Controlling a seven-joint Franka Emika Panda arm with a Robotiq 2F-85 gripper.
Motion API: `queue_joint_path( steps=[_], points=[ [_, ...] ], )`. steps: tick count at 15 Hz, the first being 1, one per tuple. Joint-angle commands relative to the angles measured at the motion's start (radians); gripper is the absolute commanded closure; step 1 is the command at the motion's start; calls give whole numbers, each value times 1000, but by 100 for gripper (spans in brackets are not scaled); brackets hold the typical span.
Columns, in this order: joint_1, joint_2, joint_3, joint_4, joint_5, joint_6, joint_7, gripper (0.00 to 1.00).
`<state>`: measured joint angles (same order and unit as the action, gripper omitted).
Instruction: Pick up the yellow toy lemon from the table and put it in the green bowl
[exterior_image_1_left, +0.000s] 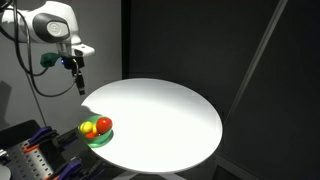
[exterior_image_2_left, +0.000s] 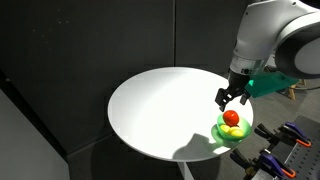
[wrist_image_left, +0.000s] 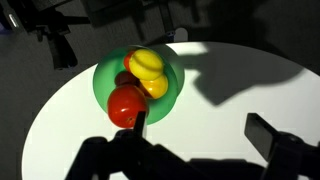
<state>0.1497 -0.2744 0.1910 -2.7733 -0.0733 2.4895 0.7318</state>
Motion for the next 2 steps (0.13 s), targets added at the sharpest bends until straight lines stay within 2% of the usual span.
queue_joint_path(
  steps=[1, 2],
  points=[
    [-20, -3, 21, 0, 11, -2, -9, 0],
    [-20, -3, 21, 0, 11, -2, -9, 0]
  ],
)
